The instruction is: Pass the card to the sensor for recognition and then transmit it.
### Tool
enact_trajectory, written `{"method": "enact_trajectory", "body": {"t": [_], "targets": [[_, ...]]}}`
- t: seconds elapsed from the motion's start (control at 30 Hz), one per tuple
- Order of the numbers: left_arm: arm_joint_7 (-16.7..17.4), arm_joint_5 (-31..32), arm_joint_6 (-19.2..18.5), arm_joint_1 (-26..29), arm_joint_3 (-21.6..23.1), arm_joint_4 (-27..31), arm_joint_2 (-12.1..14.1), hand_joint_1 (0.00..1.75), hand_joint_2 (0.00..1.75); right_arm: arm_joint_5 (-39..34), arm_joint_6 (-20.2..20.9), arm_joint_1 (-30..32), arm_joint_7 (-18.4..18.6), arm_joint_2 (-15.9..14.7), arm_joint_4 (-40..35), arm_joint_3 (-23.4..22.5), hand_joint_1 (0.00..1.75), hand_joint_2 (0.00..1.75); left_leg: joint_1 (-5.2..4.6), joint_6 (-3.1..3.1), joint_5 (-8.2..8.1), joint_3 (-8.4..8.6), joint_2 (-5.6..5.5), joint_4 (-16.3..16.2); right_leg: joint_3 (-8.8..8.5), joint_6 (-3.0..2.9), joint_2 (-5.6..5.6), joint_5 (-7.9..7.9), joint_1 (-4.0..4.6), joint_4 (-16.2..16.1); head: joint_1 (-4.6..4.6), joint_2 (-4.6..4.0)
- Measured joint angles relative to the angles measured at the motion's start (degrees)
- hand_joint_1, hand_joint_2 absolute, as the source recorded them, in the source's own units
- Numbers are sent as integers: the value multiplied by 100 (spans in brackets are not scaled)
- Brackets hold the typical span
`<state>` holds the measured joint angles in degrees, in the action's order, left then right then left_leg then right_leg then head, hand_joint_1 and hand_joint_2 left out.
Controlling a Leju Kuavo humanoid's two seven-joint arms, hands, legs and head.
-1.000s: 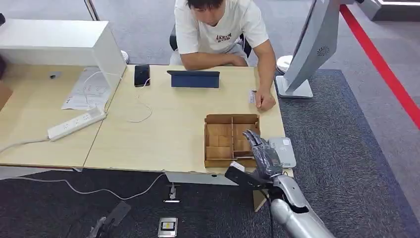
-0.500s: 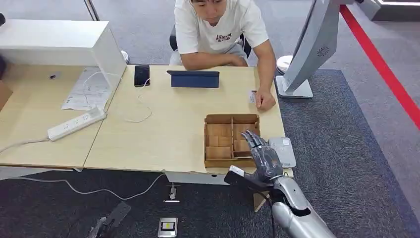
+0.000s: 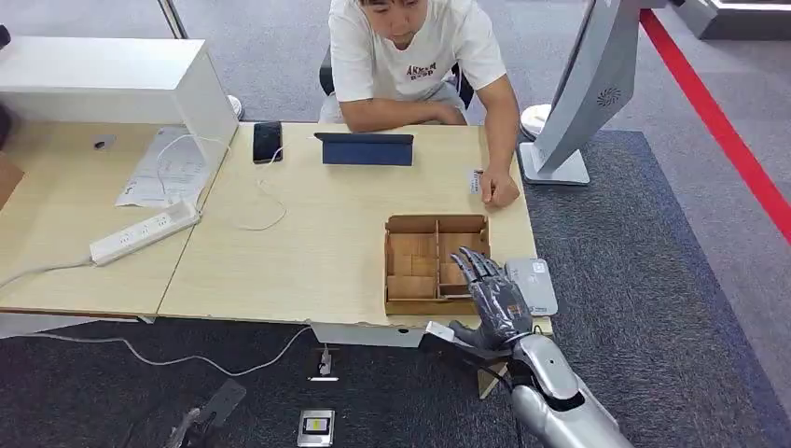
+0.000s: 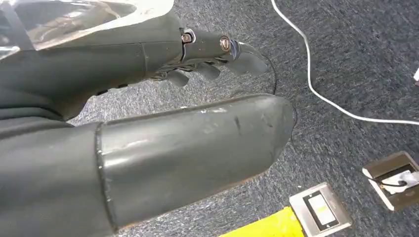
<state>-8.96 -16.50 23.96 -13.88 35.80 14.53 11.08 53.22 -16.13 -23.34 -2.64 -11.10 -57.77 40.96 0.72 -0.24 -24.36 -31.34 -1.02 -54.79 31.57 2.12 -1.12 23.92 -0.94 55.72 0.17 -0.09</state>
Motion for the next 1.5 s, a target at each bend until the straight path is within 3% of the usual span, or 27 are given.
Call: {"method": "enact_trajectory", "body": {"t": [1.5], "targets": [[59,68,-31,5,9,0,-2,0,0,195,-214,-218,85,103,538,7,0,175,0,0,0,1,0,0,0,0,0,0,0,0,-2,0]]}}
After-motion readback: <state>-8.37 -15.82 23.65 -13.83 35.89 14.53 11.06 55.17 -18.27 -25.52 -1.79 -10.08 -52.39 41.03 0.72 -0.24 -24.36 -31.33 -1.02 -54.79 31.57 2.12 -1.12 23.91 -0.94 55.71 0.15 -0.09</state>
